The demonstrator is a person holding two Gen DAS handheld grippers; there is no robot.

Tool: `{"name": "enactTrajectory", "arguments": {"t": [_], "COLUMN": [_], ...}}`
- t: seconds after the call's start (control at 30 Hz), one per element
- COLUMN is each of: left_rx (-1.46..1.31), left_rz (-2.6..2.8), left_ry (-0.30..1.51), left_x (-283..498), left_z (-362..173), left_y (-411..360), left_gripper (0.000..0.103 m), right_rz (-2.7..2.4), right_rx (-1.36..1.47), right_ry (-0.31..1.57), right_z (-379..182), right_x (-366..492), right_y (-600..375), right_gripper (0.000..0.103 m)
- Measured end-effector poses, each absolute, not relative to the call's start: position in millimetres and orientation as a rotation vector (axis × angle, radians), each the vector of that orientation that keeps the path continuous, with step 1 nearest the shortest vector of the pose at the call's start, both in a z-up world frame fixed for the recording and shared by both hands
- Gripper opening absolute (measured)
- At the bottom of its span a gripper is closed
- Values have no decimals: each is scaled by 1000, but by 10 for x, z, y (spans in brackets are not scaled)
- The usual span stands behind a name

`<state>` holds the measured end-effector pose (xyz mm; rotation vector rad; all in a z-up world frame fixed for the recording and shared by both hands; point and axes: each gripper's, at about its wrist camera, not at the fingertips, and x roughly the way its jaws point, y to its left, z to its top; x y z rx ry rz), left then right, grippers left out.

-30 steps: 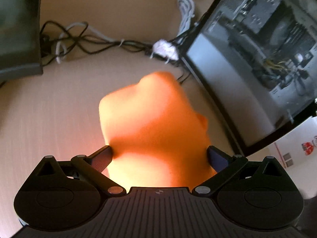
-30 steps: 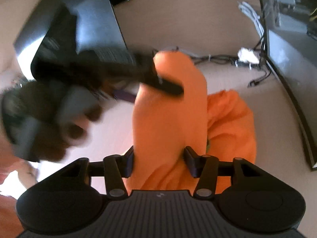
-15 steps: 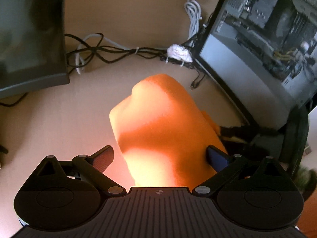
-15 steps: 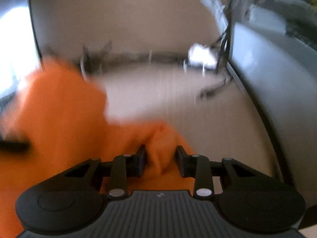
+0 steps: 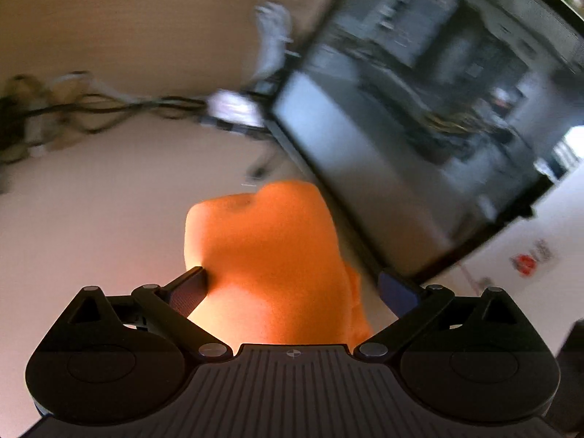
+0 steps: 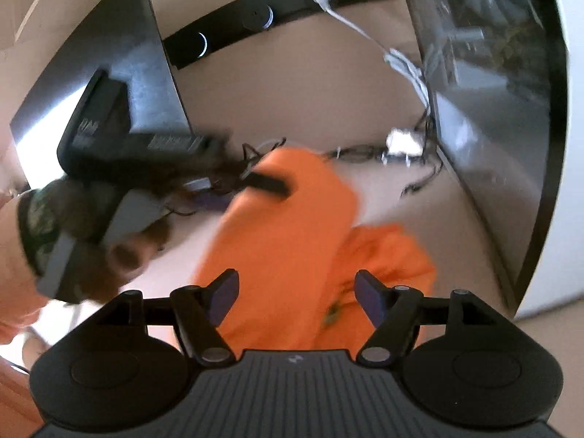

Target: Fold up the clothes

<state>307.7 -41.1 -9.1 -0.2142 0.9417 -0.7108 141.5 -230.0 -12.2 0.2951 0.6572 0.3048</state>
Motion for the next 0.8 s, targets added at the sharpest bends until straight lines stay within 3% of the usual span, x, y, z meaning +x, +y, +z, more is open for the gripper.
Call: {"name": "enactTrajectory", "arguments": {"t": [0.2,0.33,0.43,0.5,0.53,0.63,0.67,0.73,0.8], "left_rx": [-159,-146,-123,-72,-31,104,155,271,389], "left_rz": [-826,-811,-799,-789,-784,-777,-779,-795,-815], "left_ry": [1039,1034,1022,1005,993,951,934,877,816], "left_x": [2987,2914,2828,2750,2696,2483,2390,2174,1953], "left_z": [-294,-344,-388,-425,-447,-506,-523,-551,-590], "left_y": [-888,-904,-906,-956,-988,-1084,-1116,-1165,-1194], "left_gripper": [101,101,101,101,101,101,101,101,101], "right_rz": [166,188,145,66,46,36,28,16,23], "right_rx": [334,315,385,515,591,659,639,588,565], "right_ry": [669,651,638,624,620,640,652,683,725], "right_z": [-140,70,120,101,86,114,143,197,218], "right_x": [1383,1206,1074,1091,1134,1344,1429,1624,1850], "right_y": [-2261,-2517,-2830,-3085,-3196,-3221,-3156,-2988,-2850], "right_gripper": [75,84,83,72,59,57,61,78,84]}}
